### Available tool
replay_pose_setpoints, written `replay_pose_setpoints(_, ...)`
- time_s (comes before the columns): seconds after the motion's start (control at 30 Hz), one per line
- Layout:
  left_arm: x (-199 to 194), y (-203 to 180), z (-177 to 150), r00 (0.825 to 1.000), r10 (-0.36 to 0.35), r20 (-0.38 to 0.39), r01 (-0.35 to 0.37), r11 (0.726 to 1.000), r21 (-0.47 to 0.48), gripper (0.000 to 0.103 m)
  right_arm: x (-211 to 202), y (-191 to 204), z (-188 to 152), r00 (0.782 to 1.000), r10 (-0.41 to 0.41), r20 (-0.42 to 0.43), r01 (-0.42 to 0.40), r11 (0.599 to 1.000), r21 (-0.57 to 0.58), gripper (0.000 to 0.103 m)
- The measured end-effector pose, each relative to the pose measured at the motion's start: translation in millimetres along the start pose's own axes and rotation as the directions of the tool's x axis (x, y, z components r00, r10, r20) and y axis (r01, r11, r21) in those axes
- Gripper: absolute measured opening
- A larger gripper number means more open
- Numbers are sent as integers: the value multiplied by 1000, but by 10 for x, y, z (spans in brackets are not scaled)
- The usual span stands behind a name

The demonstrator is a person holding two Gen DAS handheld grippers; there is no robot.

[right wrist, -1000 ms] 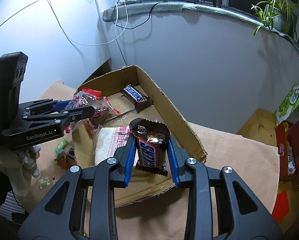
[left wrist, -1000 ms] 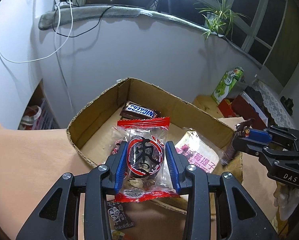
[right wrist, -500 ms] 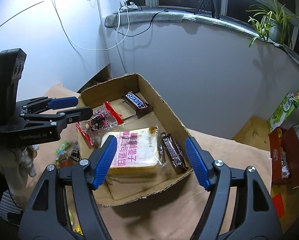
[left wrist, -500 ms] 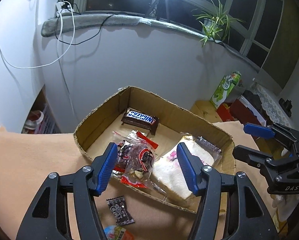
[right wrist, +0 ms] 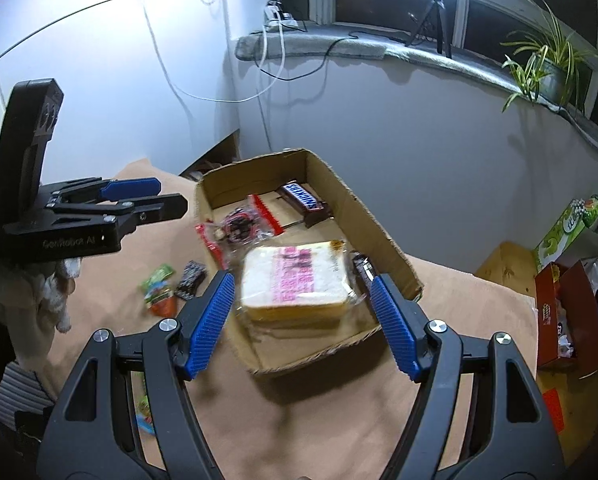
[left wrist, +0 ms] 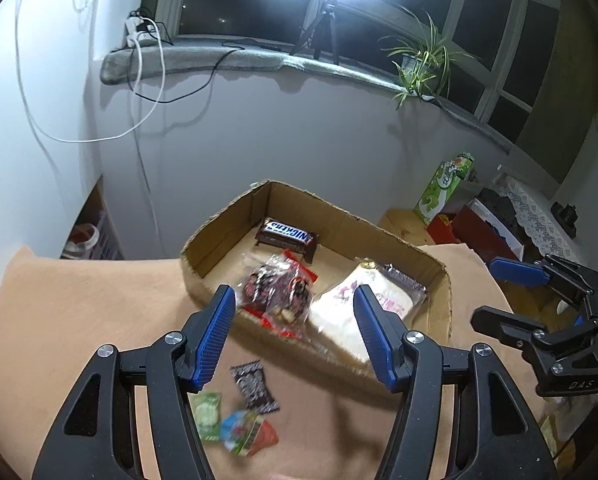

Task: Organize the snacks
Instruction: 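Move both grippers back over the remaining snacks on the table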

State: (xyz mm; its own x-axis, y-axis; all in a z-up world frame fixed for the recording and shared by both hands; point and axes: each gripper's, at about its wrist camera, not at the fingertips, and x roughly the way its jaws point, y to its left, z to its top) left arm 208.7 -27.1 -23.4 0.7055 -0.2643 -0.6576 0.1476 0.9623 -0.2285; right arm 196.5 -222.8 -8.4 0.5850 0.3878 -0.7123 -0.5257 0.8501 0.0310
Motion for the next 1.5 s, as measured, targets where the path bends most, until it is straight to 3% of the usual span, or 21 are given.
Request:
replay_pose_setpoints(0.43, -542, 266, -559, 1000, 6, 11, -6, 1000, -21, 61, -311, 458, -642, 1000, 30, 9, -30, 999, 44, 74)
replay_pose_setpoints(0.7, -579, 369, -1089, 1000, -3, -29, 1, 998, -65, 60, -264, 628, -1217, 1000, 7, -19, -3, 984, 178, 74)
replay_pose_setpoints(0.77, -539, 393, -1208, 999, -8, -50, 4, 997, -78, 55, -225, 630, -1338, 999, 9, -32, -2, 975, 221, 73)
replay_pose_setpoints(0.83, -508, 396, -1295, 997, -11, -71, 6, 997, -74, 50, -179, 621, -1434, 999, 19, -48, -5, 965, 262, 56)
replay_pose_setpoints(0.87, -497, 389, -1331, 997, -6, -78, 0, 998, -67, 46, -168, 613, -1477, 998, 20, -53, -5, 961, 277, 52)
replay_pose_setpoints(0.9, -491, 383, -1359, 996, -7, -84, 1, 998, -63, 45, -154, 613, -1503, 998, 23, -56, -6, 957, 291, 47)
replay_pose_setpoints(1.1, -443, 298, -1528, 993, 3, -121, -4, 1000, -4, 39, -59, 660, -1613, 996, 59, -72, -32, 942, 333, 43)
replay_pose_setpoints(1.5, -302, 229, -1638, 988, 47, -145, -38, 997, 65, 35, 133, 882, -1636, 993, 19, -115, 15, 958, 286, 42)
